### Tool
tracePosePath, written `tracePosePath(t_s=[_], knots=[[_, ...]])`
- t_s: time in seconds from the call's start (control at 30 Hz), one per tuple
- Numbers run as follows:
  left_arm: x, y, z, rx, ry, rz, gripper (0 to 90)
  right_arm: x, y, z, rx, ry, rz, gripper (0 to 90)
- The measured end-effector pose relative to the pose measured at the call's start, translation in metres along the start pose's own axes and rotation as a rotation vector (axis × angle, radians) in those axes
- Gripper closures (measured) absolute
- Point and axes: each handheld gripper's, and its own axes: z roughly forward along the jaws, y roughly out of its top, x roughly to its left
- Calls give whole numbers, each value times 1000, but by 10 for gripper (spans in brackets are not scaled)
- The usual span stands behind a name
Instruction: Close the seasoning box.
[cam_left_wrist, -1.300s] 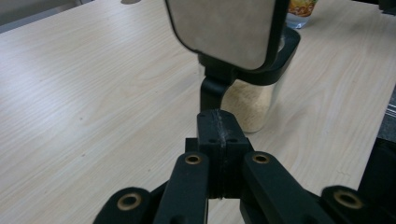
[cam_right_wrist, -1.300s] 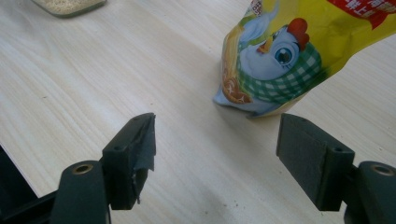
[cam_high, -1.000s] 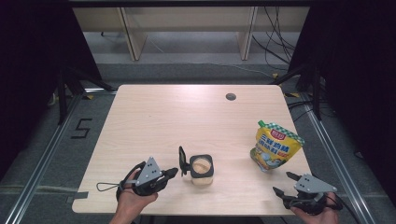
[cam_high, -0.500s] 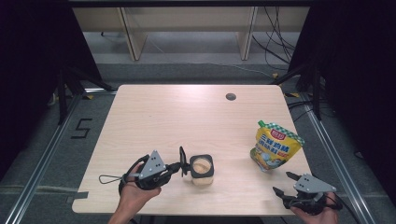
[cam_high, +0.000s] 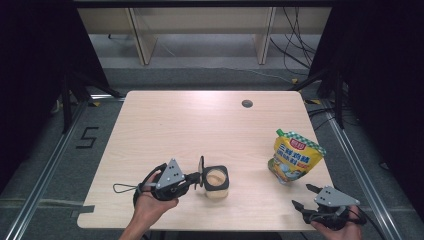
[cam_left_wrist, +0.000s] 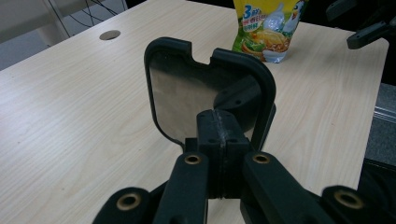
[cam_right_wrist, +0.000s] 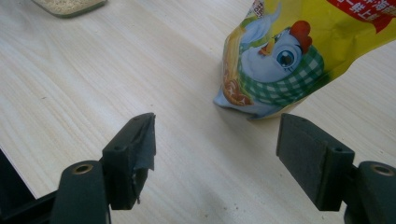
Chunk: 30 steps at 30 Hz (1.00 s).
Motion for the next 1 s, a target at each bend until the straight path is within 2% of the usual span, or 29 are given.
tracePosePath(t_s=[0.4, 0.5, 0.57, 0.63, 0.83, 0.87, 0.93, 1.0], knots=[[-6, 2, 13, 16, -35, 4, 884, 1, 1, 0, 3, 7, -3, 293], [-8, 1, 15, 17, -40, -8, 883, 1, 0, 1, 8, 7, -13, 293], [-7, 1, 16, 23, -36, 6, 881, 2, 0, 1, 7, 5, -10, 293], [-8, 0, 18, 22, -40, -6, 881, 1, 0, 1, 8, 6, -16, 293], [-10, -1, 22, 34, -48, 1, 878, 2, 1, 1, 7, 6, -13, 293], [-11, -2, 23, 35, -51, -12, 877, 2, 1, 1, 6, 6, -13, 294], [-10, -3, 25, 43, -56, 6, 877, 2, 0, 1, 6, 7, -14, 293], [-12, -4, 27, 49, -54, -1, 878, 2, 1, 1, 8, 10, -14, 293]])
